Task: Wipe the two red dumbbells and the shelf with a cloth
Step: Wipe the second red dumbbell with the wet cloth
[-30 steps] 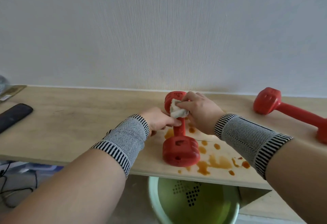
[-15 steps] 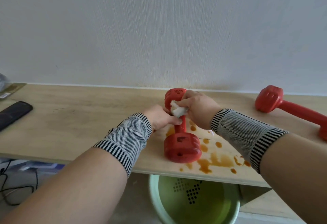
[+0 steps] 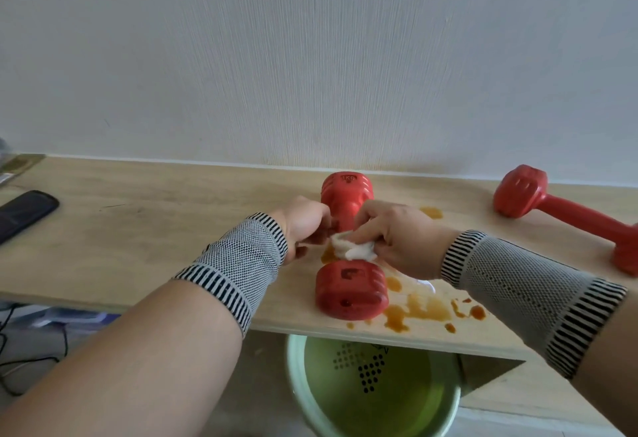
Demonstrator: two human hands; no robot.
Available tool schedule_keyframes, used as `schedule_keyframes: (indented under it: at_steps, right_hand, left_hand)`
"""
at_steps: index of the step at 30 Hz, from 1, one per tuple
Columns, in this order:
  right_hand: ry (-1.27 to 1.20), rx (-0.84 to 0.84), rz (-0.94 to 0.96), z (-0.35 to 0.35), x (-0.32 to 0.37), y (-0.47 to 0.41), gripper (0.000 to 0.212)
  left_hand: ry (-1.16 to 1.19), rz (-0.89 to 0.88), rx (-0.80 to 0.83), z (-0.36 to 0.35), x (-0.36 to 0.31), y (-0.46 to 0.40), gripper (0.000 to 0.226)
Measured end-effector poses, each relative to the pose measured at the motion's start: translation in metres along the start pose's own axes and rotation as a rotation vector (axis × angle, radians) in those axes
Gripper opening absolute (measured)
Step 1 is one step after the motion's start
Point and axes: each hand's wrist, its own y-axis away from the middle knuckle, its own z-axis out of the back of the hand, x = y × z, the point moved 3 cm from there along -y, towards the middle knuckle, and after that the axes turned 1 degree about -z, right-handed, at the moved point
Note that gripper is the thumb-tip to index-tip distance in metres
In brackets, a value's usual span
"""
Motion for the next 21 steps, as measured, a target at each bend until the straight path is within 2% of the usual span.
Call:
schedule_keyframes:
  at_steps: [3,9,13,17,19,21]
  right_hand:
    - [0.019,0.031,0.005,0.002,0.001,0.001,0.038]
    - [0.197,-0.074,-0.244,0.002,-0.019,-0.041,0.034]
    - [0.093,-0.121,-0.031,0.0,-0.009,-0.017,0.037]
    - [0.002,-0.11,0.134,-0.003,-0.001,0.004,0.033]
    - [0.003,-0.163,0.113,-0.003,-0.006,-0.005,0.032]
    - [0.065,-0.18,0.004,-0.001,-0.012,-0.022,0.034]
  left_hand:
    - [-0.025,0.007,-0.009,-0.001,0.001,-0.001,0.015]
    - [-0.09,0.004,0.021,-0.002,0.005,0.004,0.024]
    - [-0.125,-0.052,0.02,-0.002,0.006,0.001,0.026]
    - [-0.064,-0.07,0.052,-0.006,0.006,0.0,0.026]
    - [-0.059,-0.075,0.046,-0.004,0.005,0.001,0.025]
    - [-0.096,-0.07,0.031,-0.002,0.006,0.002,0.022]
